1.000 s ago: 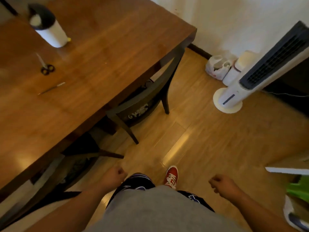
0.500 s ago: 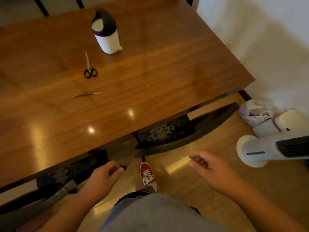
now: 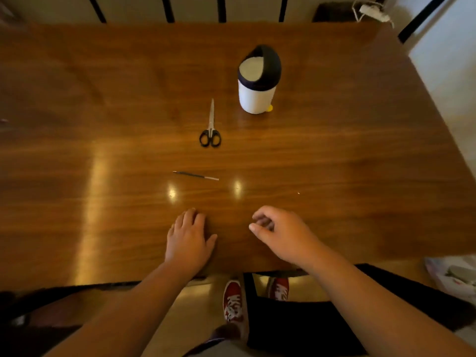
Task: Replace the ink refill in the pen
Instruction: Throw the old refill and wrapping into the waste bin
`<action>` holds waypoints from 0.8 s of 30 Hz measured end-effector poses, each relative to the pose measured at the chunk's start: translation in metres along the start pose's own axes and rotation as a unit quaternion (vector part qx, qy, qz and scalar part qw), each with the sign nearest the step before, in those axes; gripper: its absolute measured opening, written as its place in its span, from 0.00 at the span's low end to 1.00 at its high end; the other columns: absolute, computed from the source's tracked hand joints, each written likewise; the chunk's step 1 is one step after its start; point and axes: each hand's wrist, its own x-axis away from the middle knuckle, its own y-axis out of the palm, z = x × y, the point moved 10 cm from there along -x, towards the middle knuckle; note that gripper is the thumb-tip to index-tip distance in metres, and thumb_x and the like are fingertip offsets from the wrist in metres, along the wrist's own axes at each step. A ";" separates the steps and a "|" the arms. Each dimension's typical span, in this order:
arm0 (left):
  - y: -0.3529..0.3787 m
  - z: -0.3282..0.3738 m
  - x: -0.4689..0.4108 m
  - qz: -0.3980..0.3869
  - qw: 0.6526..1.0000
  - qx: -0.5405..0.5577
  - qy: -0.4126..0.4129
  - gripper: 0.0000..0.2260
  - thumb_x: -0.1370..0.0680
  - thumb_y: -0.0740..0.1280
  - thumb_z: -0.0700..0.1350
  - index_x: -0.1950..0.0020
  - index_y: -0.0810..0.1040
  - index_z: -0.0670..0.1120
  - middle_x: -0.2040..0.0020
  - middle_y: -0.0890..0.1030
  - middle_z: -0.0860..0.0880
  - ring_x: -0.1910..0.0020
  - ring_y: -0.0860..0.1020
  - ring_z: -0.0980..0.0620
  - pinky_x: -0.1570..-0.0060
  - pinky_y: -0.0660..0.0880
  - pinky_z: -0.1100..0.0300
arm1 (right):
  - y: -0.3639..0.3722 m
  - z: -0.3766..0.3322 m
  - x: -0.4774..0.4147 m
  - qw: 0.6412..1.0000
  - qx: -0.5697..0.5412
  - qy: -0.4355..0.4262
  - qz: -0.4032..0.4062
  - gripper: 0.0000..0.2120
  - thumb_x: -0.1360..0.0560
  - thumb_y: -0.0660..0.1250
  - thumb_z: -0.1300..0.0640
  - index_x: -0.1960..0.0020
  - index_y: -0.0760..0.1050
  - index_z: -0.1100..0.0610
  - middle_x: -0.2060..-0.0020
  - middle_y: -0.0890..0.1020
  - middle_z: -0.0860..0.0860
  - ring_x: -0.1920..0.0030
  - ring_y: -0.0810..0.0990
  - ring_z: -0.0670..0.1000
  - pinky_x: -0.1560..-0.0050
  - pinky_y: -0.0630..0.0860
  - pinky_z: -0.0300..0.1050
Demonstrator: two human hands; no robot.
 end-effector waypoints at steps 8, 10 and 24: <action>0.023 -0.026 -0.028 0.056 0.997 -0.023 -0.042 0.33 0.25 0.51 0.70 0.25 0.58 0.53 0.21 0.56 0.46 0.21 0.51 0.45 0.26 0.49 0.36 | 0.024 -0.059 -0.128 0.984 0.159 -0.073 0.044 0.14 0.24 0.65 0.46 0.40 0.75 0.48 0.47 0.80 0.47 0.48 0.78 0.49 0.53 0.78 0.46; 0.028 -0.028 -0.032 0.057 0.997 -0.015 -0.058 0.34 0.25 0.50 0.71 0.24 0.56 0.53 0.21 0.55 0.46 0.21 0.48 0.46 0.26 0.47 0.36 | 0.032 -0.076 -0.148 0.973 0.198 -0.102 0.066 0.14 0.24 0.64 0.47 0.40 0.75 0.49 0.45 0.80 0.48 0.46 0.78 0.51 0.51 0.79 0.48; 0.040 -0.030 -0.036 0.079 0.994 -0.018 -0.072 0.35 0.25 0.51 0.70 0.22 0.53 0.55 0.20 0.54 0.47 0.21 0.48 0.47 0.26 0.47 0.37 | 0.061 -0.124 -0.198 0.920 0.317 -0.186 0.136 0.12 0.23 0.65 0.59 0.40 0.73 0.55 0.43 0.76 0.54 0.43 0.73 0.55 0.47 0.73 0.49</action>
